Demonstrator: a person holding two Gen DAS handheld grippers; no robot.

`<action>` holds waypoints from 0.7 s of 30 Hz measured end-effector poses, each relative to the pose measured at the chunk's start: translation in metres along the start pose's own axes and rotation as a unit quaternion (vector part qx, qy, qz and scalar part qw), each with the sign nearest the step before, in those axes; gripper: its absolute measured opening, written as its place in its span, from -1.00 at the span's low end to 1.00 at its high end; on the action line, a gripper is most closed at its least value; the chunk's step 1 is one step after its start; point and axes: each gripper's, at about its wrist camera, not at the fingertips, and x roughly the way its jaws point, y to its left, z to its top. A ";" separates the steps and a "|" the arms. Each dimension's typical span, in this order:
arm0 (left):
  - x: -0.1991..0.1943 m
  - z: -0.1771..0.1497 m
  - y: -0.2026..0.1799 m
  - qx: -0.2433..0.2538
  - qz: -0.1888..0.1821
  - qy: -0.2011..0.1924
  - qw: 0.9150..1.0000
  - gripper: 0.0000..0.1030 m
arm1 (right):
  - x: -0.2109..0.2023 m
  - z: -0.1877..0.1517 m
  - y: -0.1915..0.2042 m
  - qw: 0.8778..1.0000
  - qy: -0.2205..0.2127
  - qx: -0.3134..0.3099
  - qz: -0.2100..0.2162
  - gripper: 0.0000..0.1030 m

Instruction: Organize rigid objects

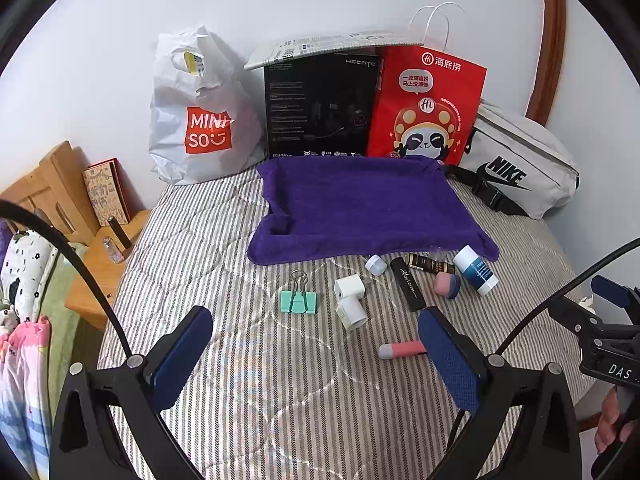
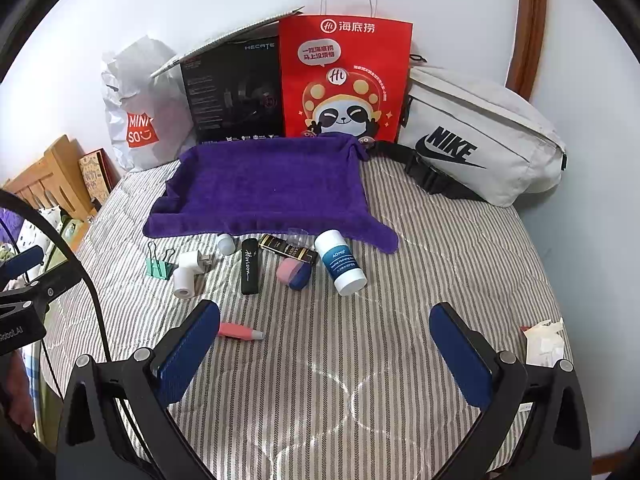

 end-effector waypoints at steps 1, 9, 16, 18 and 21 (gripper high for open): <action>0.000 0.000 0.000 0.000 0.000 0.000 1.000 1.00 | 0.000 0.000 0.000 1.000 0.000 -0.001 -0.001 1.00; 0.000 -0.001 0.001 0.000 -0.001 0.001 1.000 1.00 | -0.003 0.000 0.001 1.000 0.000 -0.001 0.000 1.00; -0.001 -0.002 0.002 0.000 0.000 0.002 1.000 1.00 | -0.004 0.000 0.002 1.000 -0.002 -0.001 0.000 1.00; -0.001 -0.002 0.002 -0.001 -0.001 0.003 1.000 1.00 | -0.005 0.000 0.002 1.000 -0.002 -0.001 0.000 1.00; -0.002 -0.002 0.003 -0.001 0.001 0.003 1.000 1.00 | -0.007 0.000 0.002 1.000 -0.003 -0.001 0.001 1.00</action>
